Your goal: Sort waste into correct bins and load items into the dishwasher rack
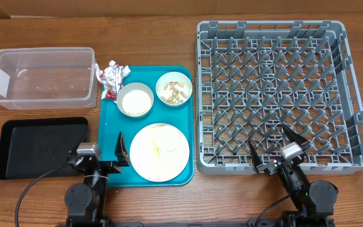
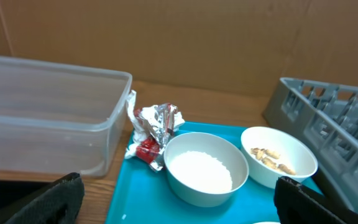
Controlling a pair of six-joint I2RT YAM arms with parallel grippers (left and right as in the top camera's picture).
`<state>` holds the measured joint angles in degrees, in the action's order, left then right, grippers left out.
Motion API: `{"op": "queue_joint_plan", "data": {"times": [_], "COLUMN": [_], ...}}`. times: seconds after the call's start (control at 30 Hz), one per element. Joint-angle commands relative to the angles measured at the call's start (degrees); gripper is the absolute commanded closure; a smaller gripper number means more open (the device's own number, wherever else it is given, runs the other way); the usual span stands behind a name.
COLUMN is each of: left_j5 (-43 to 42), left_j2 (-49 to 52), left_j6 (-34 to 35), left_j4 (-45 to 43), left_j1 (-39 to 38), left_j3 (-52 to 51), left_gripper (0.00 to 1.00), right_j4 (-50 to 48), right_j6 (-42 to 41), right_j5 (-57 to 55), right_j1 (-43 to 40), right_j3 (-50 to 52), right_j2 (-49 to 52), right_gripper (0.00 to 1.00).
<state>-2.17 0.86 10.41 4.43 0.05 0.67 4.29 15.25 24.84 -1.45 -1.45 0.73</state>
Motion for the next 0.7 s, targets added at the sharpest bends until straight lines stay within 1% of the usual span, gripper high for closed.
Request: {"op": "queue_joint_plan", "data": {"times": [0.0, 0.1, 0.2, 0.37, 0.47, 0.57, 0.67], "left_j5": [-1.33, -3.08, -7.45, -14.95, -17.44, -17.51, -17.14], "left_j2": [-0.61, -0.61, -0.61, -0.61, -0.61, -0.48, 1.36], "left_j6": [6.93, 6.99, 6.99, 6.97, 6.97, 6.93, 6.32], "left_j4": [-0.28, -0.42, -1.38, -1.99, -1.22, 3.91, 11.96], "left_j1": [0.31, 0.31, 0.31, 0.31, 0.31, 0.31, 0.31], "left_j3": [-0.39, -0.35, -0.33, 0.74, 2.95, 8.04, 15.02], "left_gripper": [0.0, 0.0, 0.0, 0.0, 0.0, 0.0, 0.0], "right_j4": [-0.46, -0.15, -0.44, -0.59, -0.59, 1.33, 6.84], "right_j6": [0.17, 0.15, -0.09, -0.66, -7.74, -13.88, -16.79], "right_j5": [-0.35, -0.35, 0.02, 6.36, 5.35, 4.52, 4.57], "right_j1": [0.22, 0.22, 0.22, 0.22, 0.22, 0.22, 0.22], "right_j3": [0.44, 0.44, 0.44, -0.13, -2.6, -6.49, -11.93], "right_j2": [-0.57, -0.57, -0.57, -0.57, -0.57, -0.48, 0.98], "right_gripper": [0.0, 0.0, 0.0, 0.0, 0.0, 0.0, 0.0]}}
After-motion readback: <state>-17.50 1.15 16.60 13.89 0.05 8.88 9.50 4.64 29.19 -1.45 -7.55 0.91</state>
